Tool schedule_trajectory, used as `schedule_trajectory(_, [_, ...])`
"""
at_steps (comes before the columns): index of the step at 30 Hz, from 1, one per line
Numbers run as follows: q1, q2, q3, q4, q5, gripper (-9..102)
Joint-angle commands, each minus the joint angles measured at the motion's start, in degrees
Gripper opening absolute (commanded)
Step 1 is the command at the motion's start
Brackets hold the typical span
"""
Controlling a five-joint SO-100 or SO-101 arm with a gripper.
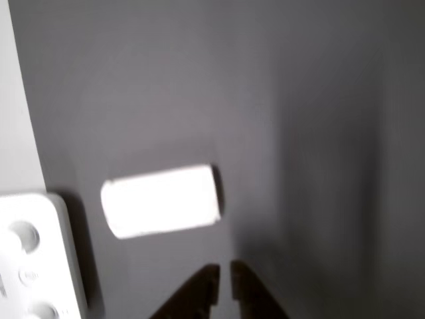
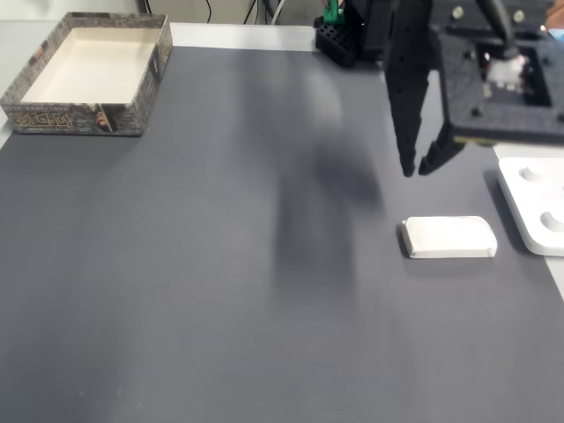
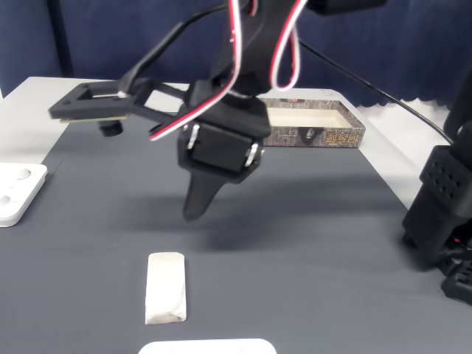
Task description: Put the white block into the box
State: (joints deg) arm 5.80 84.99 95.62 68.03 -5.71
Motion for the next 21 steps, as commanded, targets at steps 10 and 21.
schedule_trajectory(10, [-4.1,-14.2,-22.9,6.2,1.0,-2])
schedule_trajectory(21, [-5.0,-17.8,-28.4,13.1,3.7,-2])
